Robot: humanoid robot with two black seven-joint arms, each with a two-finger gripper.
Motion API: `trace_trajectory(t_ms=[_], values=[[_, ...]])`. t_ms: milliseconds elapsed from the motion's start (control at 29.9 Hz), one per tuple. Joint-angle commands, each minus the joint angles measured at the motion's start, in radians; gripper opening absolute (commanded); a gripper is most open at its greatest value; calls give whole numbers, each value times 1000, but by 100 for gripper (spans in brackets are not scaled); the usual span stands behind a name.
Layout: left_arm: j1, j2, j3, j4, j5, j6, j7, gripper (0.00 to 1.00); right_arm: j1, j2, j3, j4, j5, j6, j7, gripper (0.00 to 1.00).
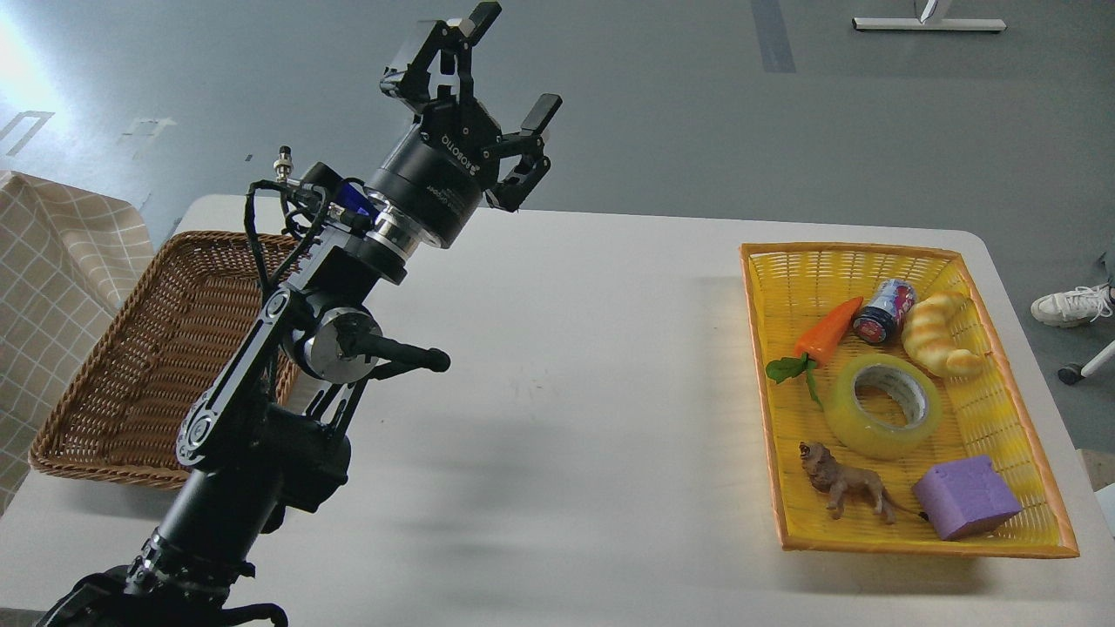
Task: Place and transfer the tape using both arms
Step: 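Move the right gripper down toward the yellow tape roll in the tray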
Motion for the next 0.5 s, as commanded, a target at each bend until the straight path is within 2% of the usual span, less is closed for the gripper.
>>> trace_trajectory(t_ms=[0, 134, 468], values=[[2, 0, 0, 0, 0, 0, 0, 98, -41, -34, -2, 5, -152, 0, -4, 100], [2, 0, -3, 0, 0, 3, -3, 98, -45, -35, -18, 2, -355, 0, -16, 99], [2, 0, -11, 0, -1, 3, -2, 98, -77, -43, -71, 49, -613, 0, -16, 98]])
